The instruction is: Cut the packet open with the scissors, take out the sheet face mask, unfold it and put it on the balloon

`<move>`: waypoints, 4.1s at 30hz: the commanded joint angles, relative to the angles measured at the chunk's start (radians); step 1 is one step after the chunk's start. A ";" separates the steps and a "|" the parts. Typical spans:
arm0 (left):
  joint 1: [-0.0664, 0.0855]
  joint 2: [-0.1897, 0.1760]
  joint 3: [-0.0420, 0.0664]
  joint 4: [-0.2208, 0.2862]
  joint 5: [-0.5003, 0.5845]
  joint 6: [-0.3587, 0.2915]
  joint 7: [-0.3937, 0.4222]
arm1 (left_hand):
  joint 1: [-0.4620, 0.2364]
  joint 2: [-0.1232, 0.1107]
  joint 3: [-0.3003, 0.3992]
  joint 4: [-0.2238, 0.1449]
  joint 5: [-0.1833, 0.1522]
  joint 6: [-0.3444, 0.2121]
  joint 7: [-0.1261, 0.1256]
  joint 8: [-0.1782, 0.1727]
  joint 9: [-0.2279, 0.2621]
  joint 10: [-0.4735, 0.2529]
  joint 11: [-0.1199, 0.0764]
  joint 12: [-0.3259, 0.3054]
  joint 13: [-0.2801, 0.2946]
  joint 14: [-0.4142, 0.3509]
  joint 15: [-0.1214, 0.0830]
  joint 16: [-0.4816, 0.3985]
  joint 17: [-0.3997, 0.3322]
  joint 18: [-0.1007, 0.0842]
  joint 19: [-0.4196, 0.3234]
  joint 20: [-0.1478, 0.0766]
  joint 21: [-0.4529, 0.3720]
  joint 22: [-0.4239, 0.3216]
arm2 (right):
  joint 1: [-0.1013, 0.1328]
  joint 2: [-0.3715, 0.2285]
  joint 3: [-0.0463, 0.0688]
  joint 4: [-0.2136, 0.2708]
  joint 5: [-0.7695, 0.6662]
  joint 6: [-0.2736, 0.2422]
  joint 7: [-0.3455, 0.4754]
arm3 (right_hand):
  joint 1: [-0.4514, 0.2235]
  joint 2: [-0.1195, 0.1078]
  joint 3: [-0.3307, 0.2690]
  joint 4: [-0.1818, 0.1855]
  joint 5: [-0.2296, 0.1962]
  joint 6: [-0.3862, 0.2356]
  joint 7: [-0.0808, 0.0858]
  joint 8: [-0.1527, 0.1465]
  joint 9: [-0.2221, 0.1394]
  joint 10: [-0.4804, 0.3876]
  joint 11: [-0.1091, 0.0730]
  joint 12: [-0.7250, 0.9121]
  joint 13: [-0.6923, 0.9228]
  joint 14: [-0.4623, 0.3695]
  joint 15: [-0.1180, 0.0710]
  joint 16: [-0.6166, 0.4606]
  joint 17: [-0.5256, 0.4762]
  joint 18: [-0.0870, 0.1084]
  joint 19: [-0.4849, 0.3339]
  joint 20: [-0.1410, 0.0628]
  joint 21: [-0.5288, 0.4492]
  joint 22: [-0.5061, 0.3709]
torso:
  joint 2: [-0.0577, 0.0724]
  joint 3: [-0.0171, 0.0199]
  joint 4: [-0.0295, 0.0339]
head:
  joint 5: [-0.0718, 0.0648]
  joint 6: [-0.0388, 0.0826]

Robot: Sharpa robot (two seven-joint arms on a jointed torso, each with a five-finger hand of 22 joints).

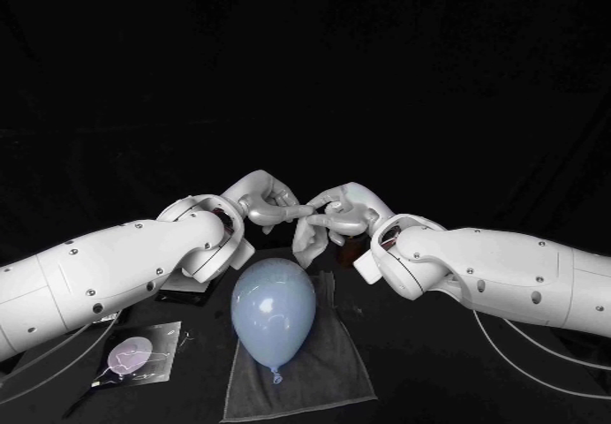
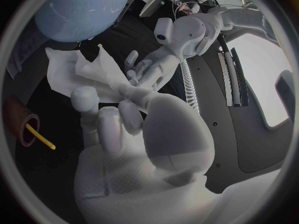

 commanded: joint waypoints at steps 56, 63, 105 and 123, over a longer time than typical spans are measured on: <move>-0.001 -0.046 0.001 0.013 0.156 0.001 0.077 | -0.202 -0.077 0.586 -0.263 0.239 -0.102 0.052 -0.057 0.154 -0.058 0.044 -0.122 0.009 -0.060 0.046 -0.039 -0.086 0.005 -0.146 0.033 0.035 -0.032 | -0.008 -0.012 0.000 0.012 -0.046 -0.032 0.014 | -0.004 -0.007 0.006 -0.011 0.002 0.015 -0.001 0.010 -0.001 0.007 -0.003 0.008 0.003 0.004 -0.008 0.009 0.008 0.013 0.016 -0.004 0.016 0.010 | 0.000 -0.0004 0.0007 | 0.005 -0.011; -0.001 -0.046 0.000 0.025 0.167 0.064 0.053 | -0.304 -0.105 0.382 -0.105 0.001 -0.103 0.058 -0.109 0.132 -0.050 0.054 -0.119 0.015 -0.073 0.051 -0.040 -0.095 0.007 -0.138 0.039 -0.022 -0.084 | -0.009 -0.009 0.000 0.009 -0.045 -0.041 0.017 | -0.006 -0.007 0.007 -0.012 0.002 0.016 -0.002 0.011 -0.002 0.007 -0.004 0.008 0.003 0.004 -0.009 0.009 0.009 0.012 0.017 -0.004 0.018 0.011 | 0.000 0.0000 0.0002 | 0.006 -0.009; -0.001 -0.013 0.000 0.016 0.194 0.045 0.010 | -0.037 -0.043 0.252 -0.052 0.003 -0.013 0.017 -0.159 0.079 0.009 0.008 -0.032 0.082 -0.002 0.013 -0.016 0.004 -0.012 -0.039 0.008 0.025 0.006 | -0.010 -0.001 0.000 0.014 -0.045 -0.031 0.014 | -0.007 -0.008 0.009 -0.013 0.003 0.018 -0.002 0.012 -0.003 0.009 -0.004 0.008 0.003 0.006 -0.009 0.010 0.010 0.012 0.019 -0.005 0.021 0.014 | 0.000 -0.0004 -0.0003 | 0.007 -0.010; -0.001 -0.011 0.000 0.010 0.198 0.044 0.020 | 0.019 -0.073 0.486 -0.129 0.122 -0.022 0.040 -0.157 0.092 0.016 0.024 -0.084 0.059 0.001 0.020 -0.018 0.012 -0.012 -0.039 0.010 0.037 0.017 | -0.013 -0.005 0.000 0.024 -0.048 -0.028 0.013 | -0.008 -0.008 0.011 -0.014 0.003 0.020 -0.003 0.013 -0.004 0.010 -0.005 0.009 0.004 0.008 -0.010 0.011 0.012 0.011 0.021 -0.005 0.024 0.016 | 0.000 -0.0002 -0.0001 | 0.007 -0.013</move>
